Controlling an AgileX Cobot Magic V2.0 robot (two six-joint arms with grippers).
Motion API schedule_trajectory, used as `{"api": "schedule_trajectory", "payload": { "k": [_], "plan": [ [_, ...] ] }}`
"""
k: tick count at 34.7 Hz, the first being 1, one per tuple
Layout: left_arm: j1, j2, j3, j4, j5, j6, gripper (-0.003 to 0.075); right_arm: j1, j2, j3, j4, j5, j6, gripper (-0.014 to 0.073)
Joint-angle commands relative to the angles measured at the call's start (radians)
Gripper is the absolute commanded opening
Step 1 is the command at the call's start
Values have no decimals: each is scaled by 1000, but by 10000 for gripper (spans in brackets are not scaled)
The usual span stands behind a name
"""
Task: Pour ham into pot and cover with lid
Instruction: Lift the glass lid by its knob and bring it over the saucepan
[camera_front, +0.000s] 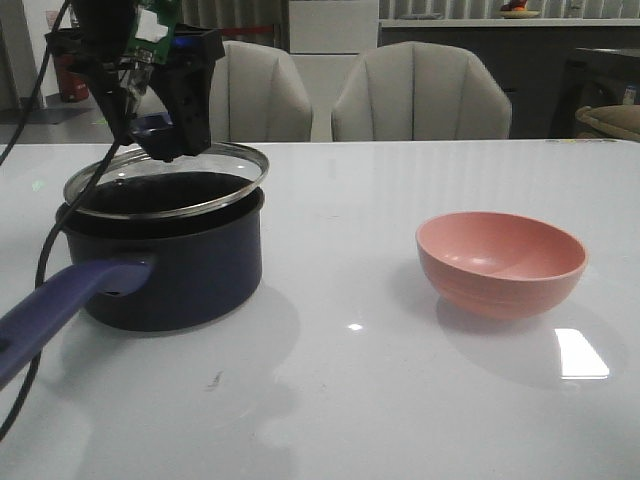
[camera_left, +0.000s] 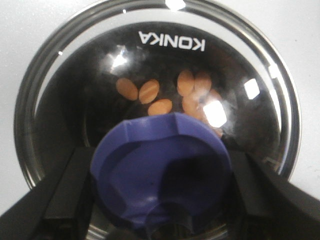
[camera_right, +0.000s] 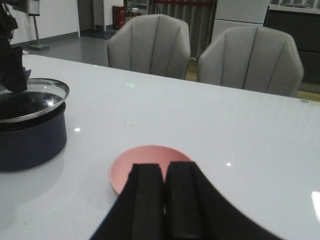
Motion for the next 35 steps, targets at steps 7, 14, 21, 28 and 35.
{"api": "schedule_trajectory", "payload": {
  "k": [7, 14, 21, 28, 35],
  "plan": [
    [-7, -39, -42, 18, 22, 1, 290, 1, 7, -28, 7, -85, -10, 149],
    [-7, -20, -42, 18, 25, 1, 290, 1, 7, -28, 7, -85, -10, 149],
    [-7, -17, -42, 22, 25, 1, 291, 1, 7, -28, 7, -85, -10, 149],
    [-7, -19, -42, 39, 25, 1, 318, 1, 7, -28, 7, -85, -10, 149],
    [-7, -25, -42, 36, 27, 1, 325, 1, 7, -28, 7, -85, -10, 149]
  ]
}}
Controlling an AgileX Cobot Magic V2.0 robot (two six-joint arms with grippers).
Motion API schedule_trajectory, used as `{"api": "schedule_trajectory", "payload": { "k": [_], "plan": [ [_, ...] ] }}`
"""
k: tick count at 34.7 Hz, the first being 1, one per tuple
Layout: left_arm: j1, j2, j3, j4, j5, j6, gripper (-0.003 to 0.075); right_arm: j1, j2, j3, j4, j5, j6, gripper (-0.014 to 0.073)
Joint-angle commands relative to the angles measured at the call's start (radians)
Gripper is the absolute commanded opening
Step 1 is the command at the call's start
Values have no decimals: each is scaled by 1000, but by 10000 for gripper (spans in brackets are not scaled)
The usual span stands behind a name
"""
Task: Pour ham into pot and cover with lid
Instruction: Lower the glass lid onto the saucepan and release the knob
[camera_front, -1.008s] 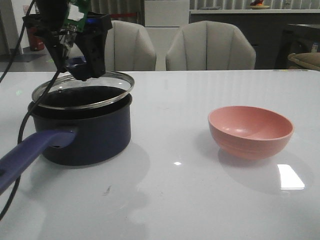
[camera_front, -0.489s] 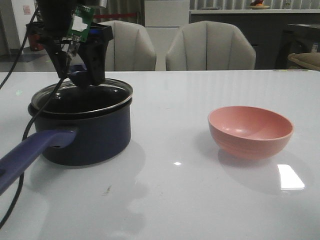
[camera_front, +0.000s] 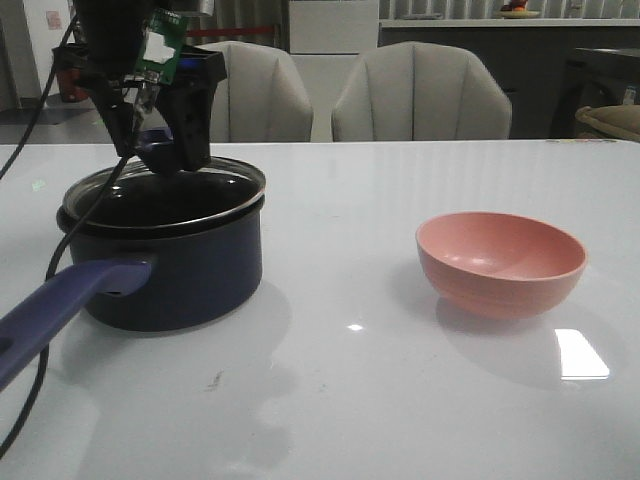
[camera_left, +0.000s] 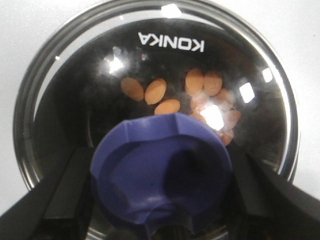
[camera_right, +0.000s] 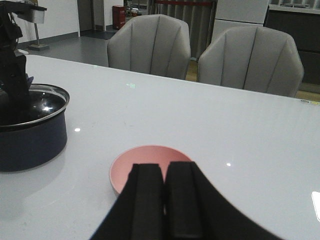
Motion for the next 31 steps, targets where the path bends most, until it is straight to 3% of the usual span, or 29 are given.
{"api": "schedule_trajectory", "payload": {
  "k": [1, 31],
  "plan": [
    [-7, -61, -32, 7, 25, -1, 325, 1, 7, -28, 7, -85, -10, 149],
    [-7, -103, 30, -36, 25, -1, 325, 1, 7, -28, 7, -85, -10, 149]
  ]
}}
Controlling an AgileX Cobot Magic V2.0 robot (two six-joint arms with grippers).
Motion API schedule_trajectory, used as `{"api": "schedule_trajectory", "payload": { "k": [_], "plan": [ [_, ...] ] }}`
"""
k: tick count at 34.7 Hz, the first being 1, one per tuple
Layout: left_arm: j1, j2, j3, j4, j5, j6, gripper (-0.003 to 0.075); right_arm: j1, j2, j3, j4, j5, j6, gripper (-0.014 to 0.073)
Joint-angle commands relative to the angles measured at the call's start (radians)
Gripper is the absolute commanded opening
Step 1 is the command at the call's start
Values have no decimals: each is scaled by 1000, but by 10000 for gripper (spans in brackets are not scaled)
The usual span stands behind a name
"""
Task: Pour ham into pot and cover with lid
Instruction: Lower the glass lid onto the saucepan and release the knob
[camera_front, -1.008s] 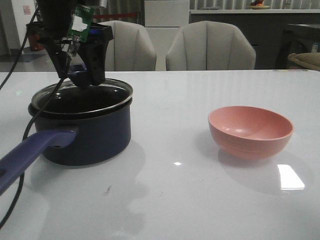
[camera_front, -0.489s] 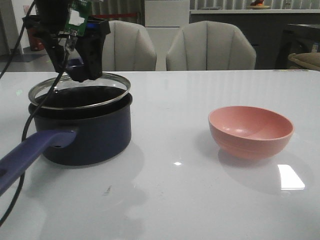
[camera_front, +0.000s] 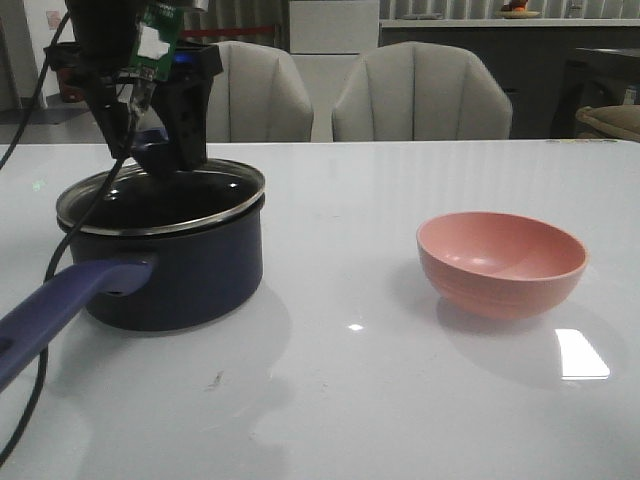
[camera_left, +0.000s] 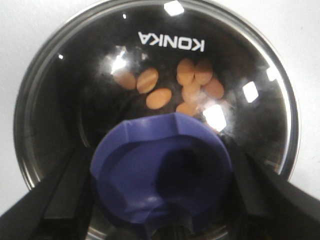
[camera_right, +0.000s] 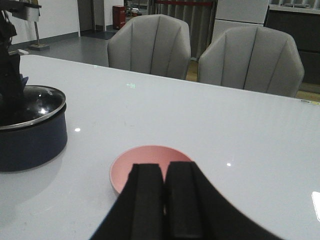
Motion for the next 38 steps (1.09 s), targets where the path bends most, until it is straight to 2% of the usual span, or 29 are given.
{"api": "schedule_trajectory", "payload": {
  "k": [1, 14, 23, 25, 38],
  "plan": [
    [-7, -68, -20, -8, 24, -1, 325, 1, 7, -28, 7, -85, -10, 149],
    [-7, -66, -20, 18, 24, -1, 335, 1, 7, -28, 7, -85, -10, 149],
    [-7, -66, -20, 20, 12, -1, 565, 1, 7, -28, 7, -85, -10, 149],
    [-7, -66, -20, 28, 6, -1, 596, 1, 7, -28, 7, -85, -10, 149],
    [-7, -66, -55, 31, 23, -1, 582, 1, 7, -28, 7, -85, -10, 149]
  ]
}}
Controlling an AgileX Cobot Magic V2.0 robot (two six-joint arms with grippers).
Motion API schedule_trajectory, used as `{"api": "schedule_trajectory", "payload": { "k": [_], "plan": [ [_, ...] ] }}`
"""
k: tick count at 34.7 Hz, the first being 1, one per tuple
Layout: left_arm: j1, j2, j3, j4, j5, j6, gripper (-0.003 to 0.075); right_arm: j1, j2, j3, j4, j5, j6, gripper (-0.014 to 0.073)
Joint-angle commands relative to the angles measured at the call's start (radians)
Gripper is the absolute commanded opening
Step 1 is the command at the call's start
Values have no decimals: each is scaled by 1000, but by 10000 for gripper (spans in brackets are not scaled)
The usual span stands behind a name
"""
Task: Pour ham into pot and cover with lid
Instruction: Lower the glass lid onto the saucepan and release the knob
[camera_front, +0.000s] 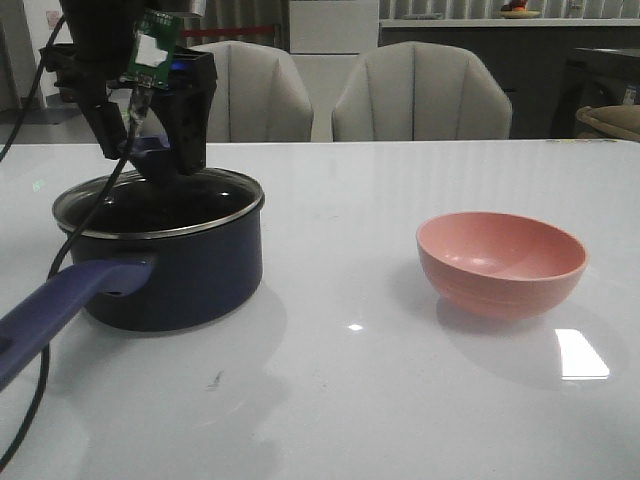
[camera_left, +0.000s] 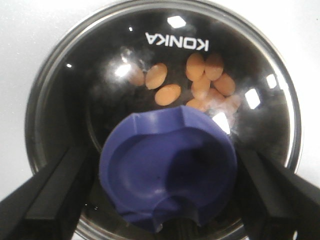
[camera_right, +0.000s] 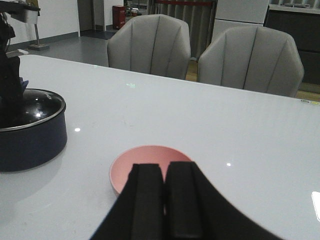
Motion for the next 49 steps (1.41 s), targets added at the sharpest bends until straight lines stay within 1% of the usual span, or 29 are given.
{"api": "schedule_trajectory", "payload": {
  "k": [1, 6, 16, 22, 27, 30, 41, 49],
  "plan": [
    [-7, -68, -71, -7, 25, -1, 582, 1, 7, -28, 7, -85, -10, 149],
    [-7, -107, -109, -48, 25, -1, 582, 1, 7, -28, 7, -85, -10, 149],
    [-7, -274, -109, -48, 25, -1, 582, 1, 7, -28, 7, -85, -10, 149],
    [-7, -393, -38, -48, -5, 28, 582, 1, 7, -28, 7, -85, -10, 149],
    [-7, -515, 104, -39, -115, 33, 582, 1, 7, -28, 7, -85, -10, 149],
    [-7, -604, 208, -22, -204, 33, 582, 1, 7, -28, 7, -85, -10, 149],
    [-7, -955, 668, -3, -532, 33, 582, 1, 7, -28, 7, -85, -10, 149],
    [-7, -1269, 989, -3, -744, 33, 582, 1, 7, -28, 7, -85, -10, 149]
  ]
}}
